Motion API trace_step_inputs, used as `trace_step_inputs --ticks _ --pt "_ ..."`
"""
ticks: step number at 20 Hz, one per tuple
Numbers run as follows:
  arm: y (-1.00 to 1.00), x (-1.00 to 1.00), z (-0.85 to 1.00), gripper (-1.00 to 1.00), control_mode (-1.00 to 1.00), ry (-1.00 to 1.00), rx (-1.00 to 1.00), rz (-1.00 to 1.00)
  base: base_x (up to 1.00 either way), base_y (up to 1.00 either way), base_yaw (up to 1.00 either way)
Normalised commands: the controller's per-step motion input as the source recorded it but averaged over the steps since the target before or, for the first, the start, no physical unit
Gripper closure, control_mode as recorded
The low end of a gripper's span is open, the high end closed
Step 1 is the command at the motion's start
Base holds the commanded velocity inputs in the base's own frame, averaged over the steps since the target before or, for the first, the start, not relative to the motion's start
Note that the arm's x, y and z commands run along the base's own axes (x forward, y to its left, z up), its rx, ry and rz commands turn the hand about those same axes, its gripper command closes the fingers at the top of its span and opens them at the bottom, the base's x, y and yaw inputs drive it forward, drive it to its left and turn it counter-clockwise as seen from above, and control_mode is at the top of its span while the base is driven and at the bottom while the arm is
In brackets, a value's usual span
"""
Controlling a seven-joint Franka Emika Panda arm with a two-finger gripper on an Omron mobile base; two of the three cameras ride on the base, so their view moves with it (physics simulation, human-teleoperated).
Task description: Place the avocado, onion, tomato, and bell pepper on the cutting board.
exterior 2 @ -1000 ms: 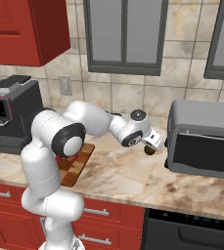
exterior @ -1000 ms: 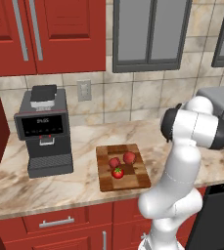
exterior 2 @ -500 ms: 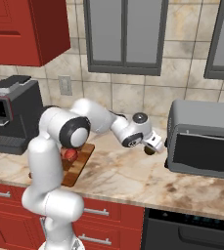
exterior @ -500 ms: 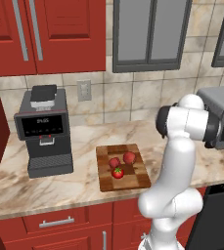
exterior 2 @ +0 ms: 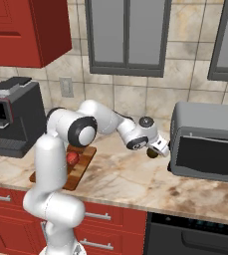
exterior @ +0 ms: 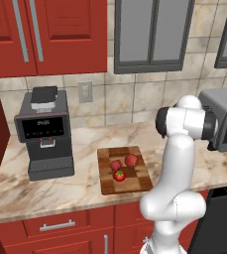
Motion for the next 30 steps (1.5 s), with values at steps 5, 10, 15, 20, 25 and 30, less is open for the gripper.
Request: trace_step_inputs --ticks 5,10,15,20,25,30 --pt "-0.04 0.13 -0.25 -1.0 -1.0 0.03 0.03 0.0 0.0 0.0 0.0" --pt "-0.01 0.1 -0.28 1.0 -1.0 0.11 0.09 0.0 0.0 0.0 0.0" --pt "-0.07 0.01 0.01 1.0 -1.0 0.0 0.01 0.0 0.0 0.0 0.0" --pt "0.09 -0.01 0.37 1.0 -1.0 0.0 0.12 0.0 0.0 0.0 0.0" --pt "0.37 -0.06 0.65 1.0 -1.0 0.0 0.1 0.0 0.0 0.0 0.0" --pt "0.65 -0.25 0.63 1.0 -1.0 0.0 0.01 0.0 0.0 0.0 0.0"
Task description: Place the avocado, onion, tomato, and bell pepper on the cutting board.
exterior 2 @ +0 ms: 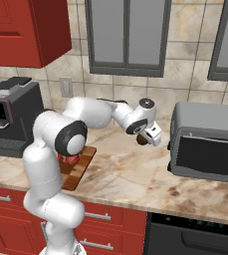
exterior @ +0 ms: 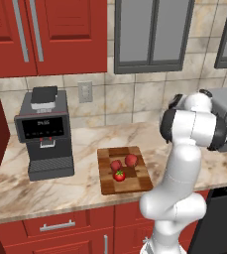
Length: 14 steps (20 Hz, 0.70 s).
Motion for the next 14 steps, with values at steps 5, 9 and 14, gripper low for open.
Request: trace_step_inputs --ticks 5,9,14 --pt "0.65 -0.47 0.63 1.0 -1.0 0.0 0.0 0.0 0.0 0.0 0.0" --pt "0.53 -0.7 0.56 1.0 -1.0 0.0 0.0 0.0 0.0 0.0 0.0" --pt "0.48 -0.82 0.51 1.0 -1.0 -0.01 0.0 0.0 0.0 0.0 0.0"
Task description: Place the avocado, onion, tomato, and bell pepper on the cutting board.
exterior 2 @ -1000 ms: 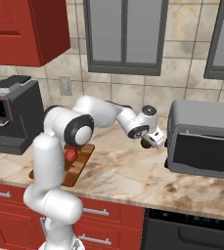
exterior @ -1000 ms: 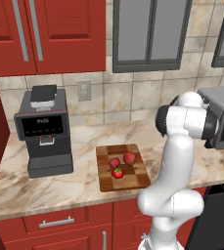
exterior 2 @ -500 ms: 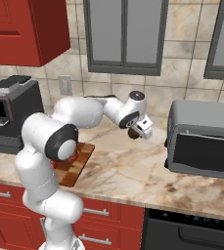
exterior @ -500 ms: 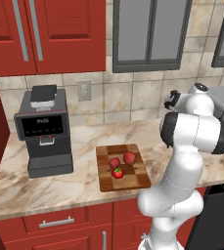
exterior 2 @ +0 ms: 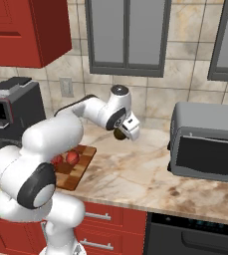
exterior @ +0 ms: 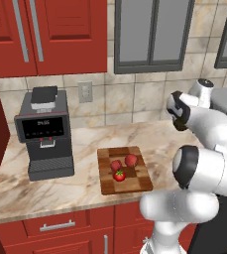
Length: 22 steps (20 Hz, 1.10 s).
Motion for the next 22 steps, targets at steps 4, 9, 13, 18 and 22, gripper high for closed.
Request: trace_step_inputs --ticks 4,9,13,18,22 --pt "0.47 -0.91 0.5 1.0 -1.0 -0.02 0.0 0.0 0.0 0.0 0.0" --pt "0.44 -0.9 0.44 1.0 -1.0 -0.01 0.01 0.0 0.0 0.0 0.0" --pt "0.45 -0.89 0.28 1.0 -1.0 0.0 0.03 0.0 0.0 0.0 0.0" --pt "0.55 -0.74 0.1 1.0 -1.0 0.0 0.03 0.0 0.0 0.0 0.0" --pt "0.76 -0.24 0.0 1.0 -1.0 -0.04 0.0 0.07 0.0 0.0 0.0"
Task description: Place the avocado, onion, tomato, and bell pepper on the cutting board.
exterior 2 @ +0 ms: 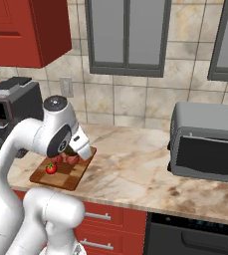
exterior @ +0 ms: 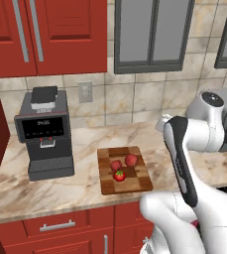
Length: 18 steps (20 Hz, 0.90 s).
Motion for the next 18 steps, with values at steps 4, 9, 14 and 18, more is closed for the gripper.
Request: trace_step_inputs --ticks 4,9,14,18 --pt "0.51 -0.01 0.0 1.0 -1.0 0.0 0.0 0.07 0.0 0.0 0.0" --pt "0.2 0.0 -0.09 1.0 -1.0 0.0 0.0 0.05 0.0 0.0 0.0" --pt "0.08 -0.02 -0.27 1.0 -1.0 0.0 0.0 0.05 0.0 0.0 0.0" --pt "0.13 -0.03 -0.35 1.0 -1.0 0.0 0.0 0.05 0.0 0.0 0.0"
